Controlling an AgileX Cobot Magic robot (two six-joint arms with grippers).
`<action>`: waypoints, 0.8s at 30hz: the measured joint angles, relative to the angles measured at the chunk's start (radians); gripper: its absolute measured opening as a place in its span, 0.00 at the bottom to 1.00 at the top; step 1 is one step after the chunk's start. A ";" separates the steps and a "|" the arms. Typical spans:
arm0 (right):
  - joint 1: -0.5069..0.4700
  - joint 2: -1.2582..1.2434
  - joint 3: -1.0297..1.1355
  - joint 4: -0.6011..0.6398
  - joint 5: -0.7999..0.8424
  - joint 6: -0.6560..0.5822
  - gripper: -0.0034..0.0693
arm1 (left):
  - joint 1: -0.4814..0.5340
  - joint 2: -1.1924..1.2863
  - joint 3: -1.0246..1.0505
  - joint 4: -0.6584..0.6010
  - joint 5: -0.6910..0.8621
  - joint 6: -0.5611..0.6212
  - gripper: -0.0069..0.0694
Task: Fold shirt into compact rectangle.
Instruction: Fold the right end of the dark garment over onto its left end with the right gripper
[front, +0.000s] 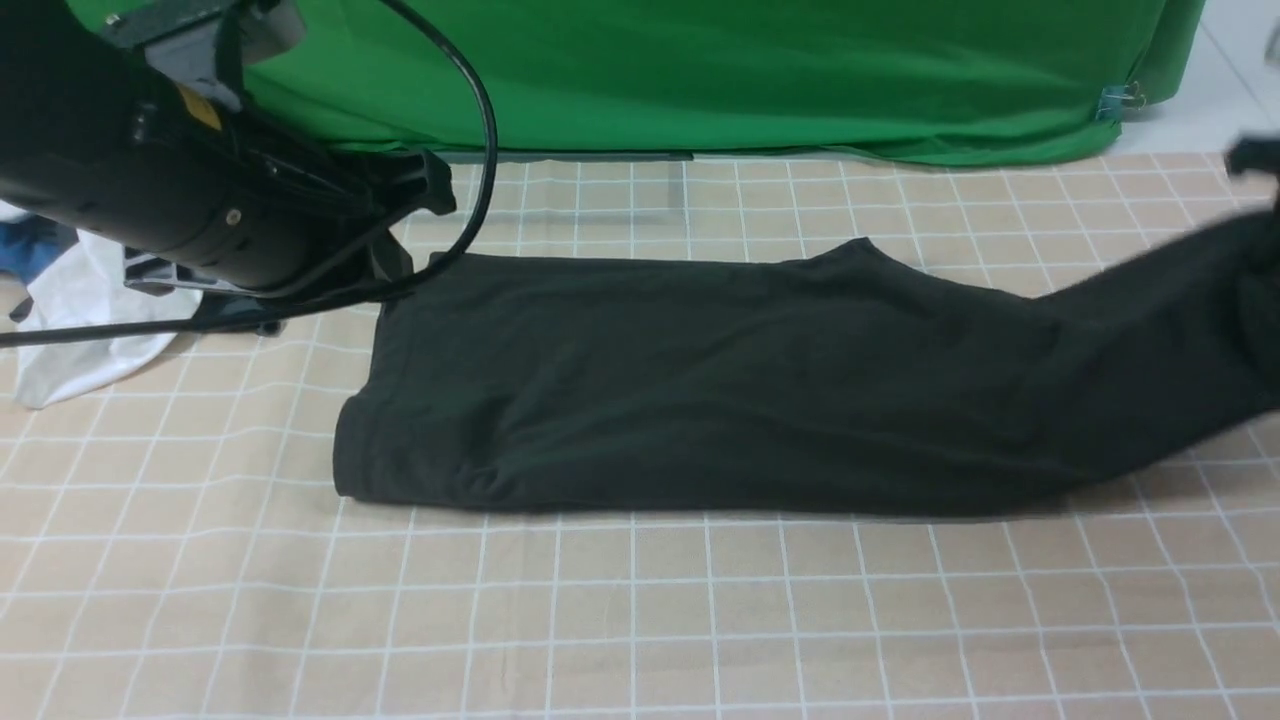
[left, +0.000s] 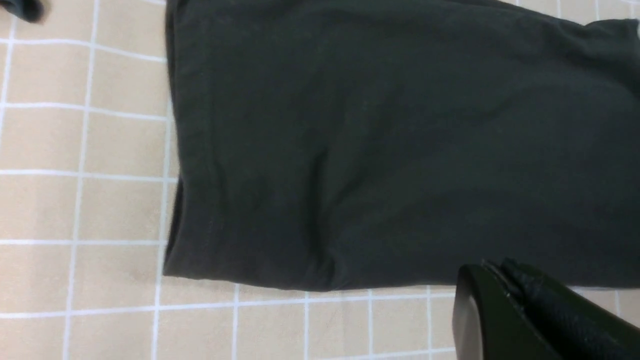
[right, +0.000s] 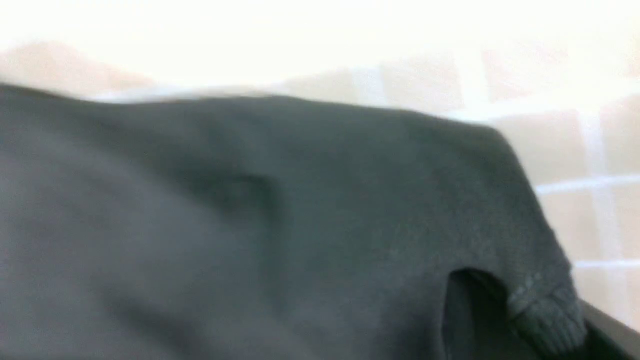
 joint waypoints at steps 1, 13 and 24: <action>0.025 -0.014 -0.013 0.024 0.000 0.000 0.22 | 0.000 0.000 0.000 -0.006 -0.002 0.000 0.11; 0.444 -0.017 -0.198 0.188 -0.063 0.036 0.22 | 0.000 -0.032 0.000 0.015 -0.005 -0.023 0.11; 0.758 0.153 -0.270 0.286 -0.346 0.093 0.22 | 0.000 -0.222 0.000 0.176 0.097 -0.153 0.11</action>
